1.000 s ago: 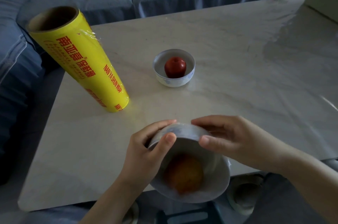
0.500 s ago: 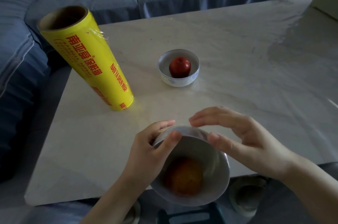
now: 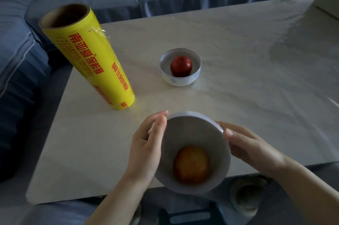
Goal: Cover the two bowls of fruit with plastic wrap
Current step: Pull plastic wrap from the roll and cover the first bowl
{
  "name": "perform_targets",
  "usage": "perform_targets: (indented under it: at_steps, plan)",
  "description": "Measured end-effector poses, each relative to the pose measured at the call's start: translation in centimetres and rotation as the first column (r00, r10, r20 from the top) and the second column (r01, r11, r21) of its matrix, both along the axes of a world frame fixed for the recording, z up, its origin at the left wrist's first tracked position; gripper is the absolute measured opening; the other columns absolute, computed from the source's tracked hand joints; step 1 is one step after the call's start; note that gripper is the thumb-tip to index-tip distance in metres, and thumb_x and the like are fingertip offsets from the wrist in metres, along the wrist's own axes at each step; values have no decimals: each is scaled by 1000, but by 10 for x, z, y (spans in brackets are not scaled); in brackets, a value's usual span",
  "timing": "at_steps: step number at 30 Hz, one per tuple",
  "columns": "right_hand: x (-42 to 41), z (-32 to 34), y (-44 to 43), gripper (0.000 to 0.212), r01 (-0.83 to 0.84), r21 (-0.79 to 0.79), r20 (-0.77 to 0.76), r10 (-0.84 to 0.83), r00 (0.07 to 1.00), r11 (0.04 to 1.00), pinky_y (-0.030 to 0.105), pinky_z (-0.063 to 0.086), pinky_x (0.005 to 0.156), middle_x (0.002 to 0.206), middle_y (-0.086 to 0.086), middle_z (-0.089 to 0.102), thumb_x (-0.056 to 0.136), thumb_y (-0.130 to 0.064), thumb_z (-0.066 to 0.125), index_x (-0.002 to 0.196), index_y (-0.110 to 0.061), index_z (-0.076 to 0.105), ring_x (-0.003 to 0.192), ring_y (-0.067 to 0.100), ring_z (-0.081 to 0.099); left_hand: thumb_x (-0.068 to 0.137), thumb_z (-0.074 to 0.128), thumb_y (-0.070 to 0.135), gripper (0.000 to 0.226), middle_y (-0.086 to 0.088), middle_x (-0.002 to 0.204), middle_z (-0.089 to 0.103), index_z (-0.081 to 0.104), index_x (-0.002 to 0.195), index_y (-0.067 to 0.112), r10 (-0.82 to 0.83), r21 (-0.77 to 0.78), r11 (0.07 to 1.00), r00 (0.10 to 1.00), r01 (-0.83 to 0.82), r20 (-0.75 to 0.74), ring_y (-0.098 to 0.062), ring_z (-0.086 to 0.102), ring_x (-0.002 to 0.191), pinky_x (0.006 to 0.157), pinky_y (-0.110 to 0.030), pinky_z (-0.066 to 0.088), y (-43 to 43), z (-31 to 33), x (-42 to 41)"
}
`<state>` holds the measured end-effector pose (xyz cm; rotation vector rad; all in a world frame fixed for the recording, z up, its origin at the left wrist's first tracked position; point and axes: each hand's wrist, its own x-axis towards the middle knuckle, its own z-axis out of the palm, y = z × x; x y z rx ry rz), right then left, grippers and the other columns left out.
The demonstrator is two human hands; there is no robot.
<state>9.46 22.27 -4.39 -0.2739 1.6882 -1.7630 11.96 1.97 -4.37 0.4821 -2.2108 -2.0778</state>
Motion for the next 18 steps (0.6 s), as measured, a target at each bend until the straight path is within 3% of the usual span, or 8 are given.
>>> perform_targets:
  at_steps: [3,5,9,12,14,18]
  plan:
    - [5,-6,-5,67,131,-47,-48,-133,990,990,22,52,74,95,3,71,59,-67,70,109,-22,67,89,14,66,69,49,62,44,5,100,73,73,91,33,7,115,993,999,-12,42,-14,64,103,95,-44,50,5,-4,0]
    - [6,-8,-8,63,208,-49,-89,-211,973,977,23,52,71,88,-1,71,59,-68,69,103,-23,70,83,11,65,71,53,63,51,-2,104,72,71,99,23,-43,177,984,995,26,88,-18,64,105,98,-48,47,7,-3,3]
    - [4,-3,-7,38,243,-29,-121,-245,962,969,16,47,62,72,-8,68,62,-52,69,85,-22,74,70,3,62,78,43,48,44,3,114,68,68,107,26,-192,114,978,973,177,130,-14,59,113,105,-47,41,-5,-1,-3]
    - [0,1,-9,45,214,43,-156,-205,966,976,28,48,68,75,9,68,65,-48,61,89,-12,72,74,12,62,71,49,57,49,14,116,67,67,109,32,-338,27,941,935,337,109,-3,57,114,104,-35,42,-11,7,-12]
    - [-1,5,-10,48,178,79,-169,-163,972,981,33,50,70,85,17,70,65,-50,61,93,-12,72,78,18,64,64,53,66,60,13,112,69,68,108,28,-418,7,907,901,420,114,-3,60,111,100,-30,44,-7,12,-14]
    - [-4,12,-12,49,159,108,-96,-149,984,981,22,52,66,86,2,75,60,-52,66,94,-17,73,81,15,71,61,58,75,73,-4,90,71,70,91,10,-397,-32,915,913,402,95,-16,64,89,80,-35,48,-2,11,-13]
